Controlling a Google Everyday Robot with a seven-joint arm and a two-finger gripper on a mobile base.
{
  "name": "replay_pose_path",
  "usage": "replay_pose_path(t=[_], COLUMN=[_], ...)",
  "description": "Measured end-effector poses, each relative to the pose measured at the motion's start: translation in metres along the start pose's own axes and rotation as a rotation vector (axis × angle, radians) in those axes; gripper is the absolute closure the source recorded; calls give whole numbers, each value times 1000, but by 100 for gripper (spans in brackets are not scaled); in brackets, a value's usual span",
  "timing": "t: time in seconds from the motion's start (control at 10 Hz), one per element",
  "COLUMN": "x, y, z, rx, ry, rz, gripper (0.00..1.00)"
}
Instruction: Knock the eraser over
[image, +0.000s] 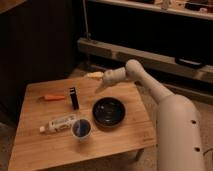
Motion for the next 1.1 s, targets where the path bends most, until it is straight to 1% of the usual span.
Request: replay_pose_path(t=[0.2, 0.3, 0.4, 0.5, 0.6, 0.7, 0.8, 0.9, 1.1], x=[7, 8, 4, -1, -5, -11, -14, -16, -16], y=[10, 10, 5, -6, -16, -24, -33, -35, -34], z=[2, 6, 10, 14, 22, 35, 42, 45, 50], rx=[-7, -4, -6, -14, -21, -28, -31, -30, -25], ry=[5, 9, 7, 3, 9, 18, 25, 28, 39], rz=[-32, -33, -26, -12, -6, 1, 11, 13, 13], gripper=[68, 76, 88, 98, 100, 100, 100, 100, 100])
